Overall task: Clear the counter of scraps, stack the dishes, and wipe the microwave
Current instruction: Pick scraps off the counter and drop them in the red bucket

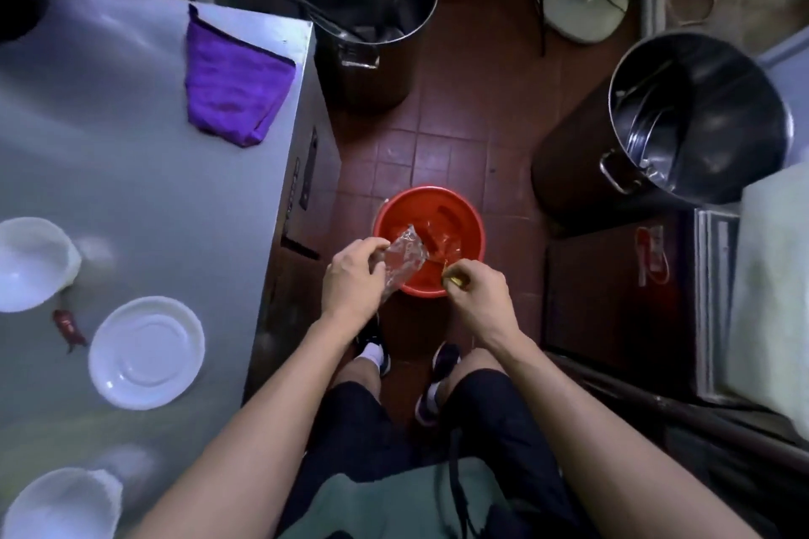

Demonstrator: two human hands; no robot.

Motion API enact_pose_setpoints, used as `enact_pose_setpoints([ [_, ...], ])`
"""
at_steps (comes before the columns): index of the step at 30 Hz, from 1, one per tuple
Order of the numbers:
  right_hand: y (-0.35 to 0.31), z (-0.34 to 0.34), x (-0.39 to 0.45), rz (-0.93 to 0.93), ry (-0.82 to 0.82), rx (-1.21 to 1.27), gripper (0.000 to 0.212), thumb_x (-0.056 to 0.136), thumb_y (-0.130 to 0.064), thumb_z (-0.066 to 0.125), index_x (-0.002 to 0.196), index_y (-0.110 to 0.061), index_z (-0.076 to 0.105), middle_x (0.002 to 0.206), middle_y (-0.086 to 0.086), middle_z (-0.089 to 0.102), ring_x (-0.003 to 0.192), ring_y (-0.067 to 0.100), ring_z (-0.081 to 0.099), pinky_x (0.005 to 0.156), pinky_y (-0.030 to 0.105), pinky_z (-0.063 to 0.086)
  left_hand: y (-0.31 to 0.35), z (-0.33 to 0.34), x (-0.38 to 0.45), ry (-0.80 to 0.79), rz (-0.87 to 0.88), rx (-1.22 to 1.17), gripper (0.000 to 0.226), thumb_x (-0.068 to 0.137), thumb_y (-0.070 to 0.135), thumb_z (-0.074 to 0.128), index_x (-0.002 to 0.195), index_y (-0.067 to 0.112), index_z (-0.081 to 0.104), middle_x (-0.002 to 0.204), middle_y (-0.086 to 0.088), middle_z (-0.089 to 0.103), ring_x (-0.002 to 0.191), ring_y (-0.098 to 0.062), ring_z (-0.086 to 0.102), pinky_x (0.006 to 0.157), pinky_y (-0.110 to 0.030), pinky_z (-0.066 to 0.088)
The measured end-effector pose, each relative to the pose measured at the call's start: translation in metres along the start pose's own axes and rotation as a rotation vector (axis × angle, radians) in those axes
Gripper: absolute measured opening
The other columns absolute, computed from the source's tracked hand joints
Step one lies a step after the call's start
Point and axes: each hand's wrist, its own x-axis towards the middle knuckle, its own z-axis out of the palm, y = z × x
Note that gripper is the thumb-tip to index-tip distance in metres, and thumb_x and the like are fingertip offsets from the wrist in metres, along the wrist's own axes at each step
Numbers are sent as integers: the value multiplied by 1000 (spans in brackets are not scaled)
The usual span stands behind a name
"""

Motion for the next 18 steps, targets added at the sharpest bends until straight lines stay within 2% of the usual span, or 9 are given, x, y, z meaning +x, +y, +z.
enact_pose_setpoints([
  [4, 19, 10, 27, 71, -32, 18, 10, 85, -14, 68, 89, -22, 72, 92, -9, 70, 87, 8, 63, 85, 35, 54, 1, 24, 26, -46, -61, -20, 37, 85, 10, 66, 112, 35, 65, 103, 13, 67, 94, -12, 64, 84, -38, 57],
  [7, 41, 23, 52, 105, -62, 39, 11, 85, -14, 69, 91, -23, 72, 93, -10, 69, 87, 7, 62, 85, 34, 53, -1, 54, 46, -15, -142, -74, 40, 83, 5, 66, 111, 34, 67, 99, 12, 67, 91, -11, 64, 83, -37, 56],
  [13, 103, 56, 105, 134, -85, 68, 10, 88, -16, 69, 93, -24, 70, 93, -9, 68, 85, 10, 63, 85, 36, 54, -13, 132, 90, -26, -265, -121, 44, 85, 2, 67, 120, 29, 67, 101, 8, 67, 82, -13, 66, 82, -37, 57],
  [18, 158, 88, 143, 141, -141, 63, 10, 88, -15, 68, 93, -23, 71, 95, -9, 68, 83, 8, 62, 83, 32, 54, -38, 195, 126, -33, -324, -151, 52, 84, 1, 66, 127, 31, 62, 102, 8, 66, 79, -16, 67, 83, -39, 57],
])
